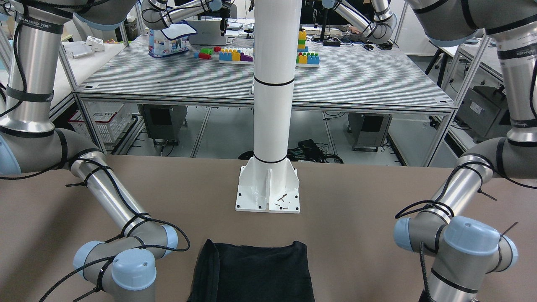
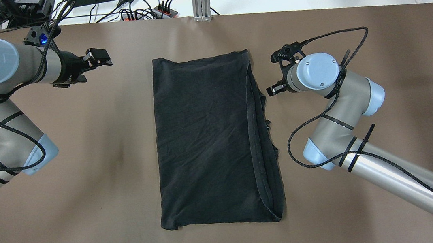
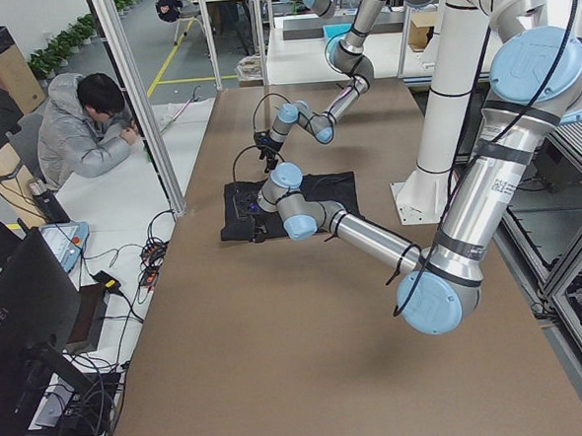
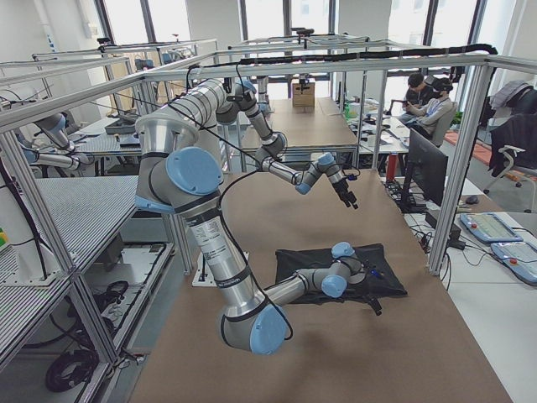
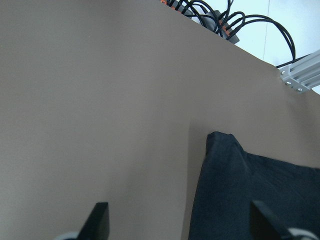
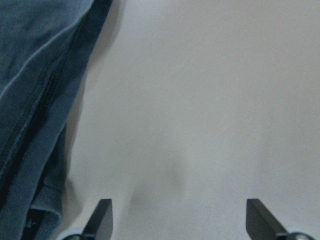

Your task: Fold clothes

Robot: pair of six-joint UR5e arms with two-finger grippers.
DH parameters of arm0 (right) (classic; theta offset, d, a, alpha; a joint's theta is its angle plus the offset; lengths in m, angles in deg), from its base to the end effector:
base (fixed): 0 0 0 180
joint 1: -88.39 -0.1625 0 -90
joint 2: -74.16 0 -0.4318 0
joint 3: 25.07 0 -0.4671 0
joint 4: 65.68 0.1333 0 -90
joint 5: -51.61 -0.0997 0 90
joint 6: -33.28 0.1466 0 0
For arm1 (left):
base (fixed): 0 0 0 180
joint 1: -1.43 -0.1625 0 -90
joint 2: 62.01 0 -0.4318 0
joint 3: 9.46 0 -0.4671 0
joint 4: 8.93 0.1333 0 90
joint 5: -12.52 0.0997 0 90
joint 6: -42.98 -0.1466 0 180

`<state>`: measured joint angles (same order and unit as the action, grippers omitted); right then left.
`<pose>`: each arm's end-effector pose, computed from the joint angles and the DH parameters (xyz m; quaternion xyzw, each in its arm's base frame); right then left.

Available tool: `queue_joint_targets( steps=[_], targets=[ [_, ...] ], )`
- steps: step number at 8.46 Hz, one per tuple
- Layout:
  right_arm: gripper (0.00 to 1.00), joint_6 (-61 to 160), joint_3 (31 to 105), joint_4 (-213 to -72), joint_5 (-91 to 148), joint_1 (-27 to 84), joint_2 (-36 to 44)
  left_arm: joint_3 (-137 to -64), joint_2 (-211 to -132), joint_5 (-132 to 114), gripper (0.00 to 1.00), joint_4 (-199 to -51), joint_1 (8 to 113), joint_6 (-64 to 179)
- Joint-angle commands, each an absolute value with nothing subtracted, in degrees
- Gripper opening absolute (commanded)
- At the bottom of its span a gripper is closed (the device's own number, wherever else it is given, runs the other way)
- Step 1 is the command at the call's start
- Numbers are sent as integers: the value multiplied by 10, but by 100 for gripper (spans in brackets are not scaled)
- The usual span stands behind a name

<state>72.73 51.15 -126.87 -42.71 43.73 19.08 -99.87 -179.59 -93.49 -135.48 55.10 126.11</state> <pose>-0.5250 -0.6907 0.3658 0.2886 -0.3097 -0.0624 0.9038 0.3887 -0.6854 0.2966 0.1648 0.5160 -0.2643 0.7980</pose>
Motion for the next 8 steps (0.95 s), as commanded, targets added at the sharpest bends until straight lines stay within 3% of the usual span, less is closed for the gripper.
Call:
queue_joint_targets(
  steps=[1, 8],
  targets=[
    [94, 770, 524, -1270, -447, 432, 216, -999, -1793, -935, 100, -1355, 551, 1261],
    [94, 829, 449, -1263, -375, 483, 285, -998, -1793, -936, 100, -1355, 550, 1259]
  ],
)
